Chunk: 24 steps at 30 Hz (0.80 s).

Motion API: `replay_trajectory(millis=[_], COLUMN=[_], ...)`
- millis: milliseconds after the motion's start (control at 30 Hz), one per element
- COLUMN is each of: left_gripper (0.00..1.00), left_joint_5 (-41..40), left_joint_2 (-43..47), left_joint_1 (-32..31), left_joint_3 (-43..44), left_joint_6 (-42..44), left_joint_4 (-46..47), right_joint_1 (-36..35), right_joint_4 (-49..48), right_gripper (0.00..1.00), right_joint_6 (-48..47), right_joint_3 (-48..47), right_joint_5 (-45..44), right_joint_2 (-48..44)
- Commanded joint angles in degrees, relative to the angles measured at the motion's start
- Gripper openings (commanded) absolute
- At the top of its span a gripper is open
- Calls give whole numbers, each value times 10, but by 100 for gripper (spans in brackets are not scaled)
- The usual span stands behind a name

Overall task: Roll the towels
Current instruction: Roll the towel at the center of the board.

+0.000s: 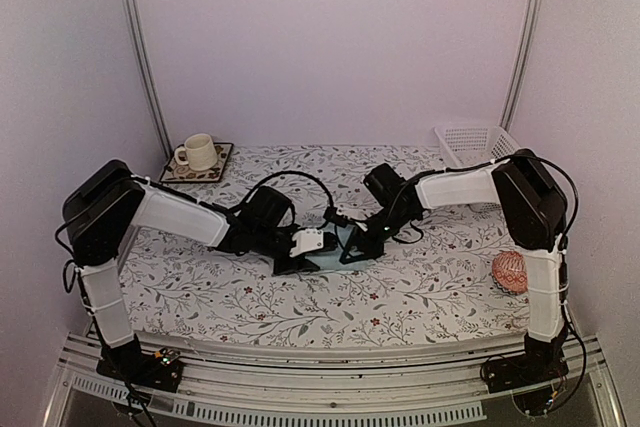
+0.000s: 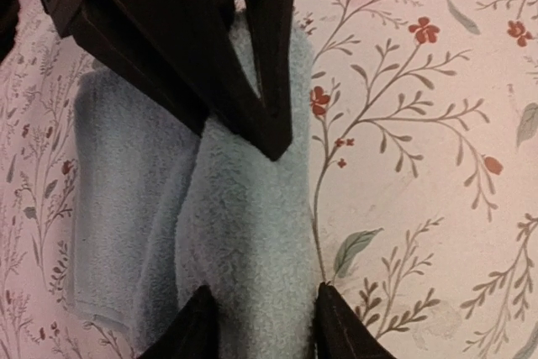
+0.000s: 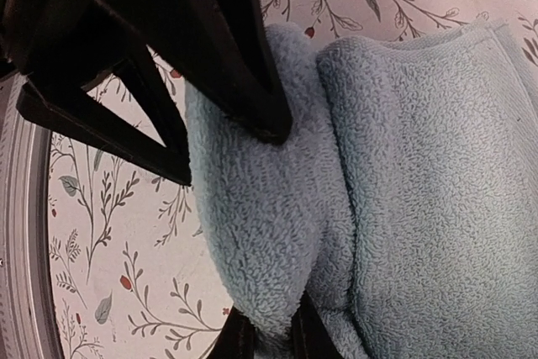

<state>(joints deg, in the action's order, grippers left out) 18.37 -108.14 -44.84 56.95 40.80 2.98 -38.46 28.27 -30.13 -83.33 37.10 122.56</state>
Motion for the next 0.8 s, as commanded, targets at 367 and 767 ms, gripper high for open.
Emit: replay_trajectory(millis=[367,767], left_gripper=[0,0], left_joint_5=[32,170], left_joint_2=[-69,-123], left_joint_1=[-3,54], left_joint_3=[84,178], left_joint_6=[1,-60], left_joint_4=[-109,-234], right_joint_1=[19,18], right_joint_4=[-9,-129], right_gripper=[47,64], right_joint_6=[-24,-164], right_joint_3=[35,201], right_joint_5=[-76,-136], right_joint_2=[-38,-204])
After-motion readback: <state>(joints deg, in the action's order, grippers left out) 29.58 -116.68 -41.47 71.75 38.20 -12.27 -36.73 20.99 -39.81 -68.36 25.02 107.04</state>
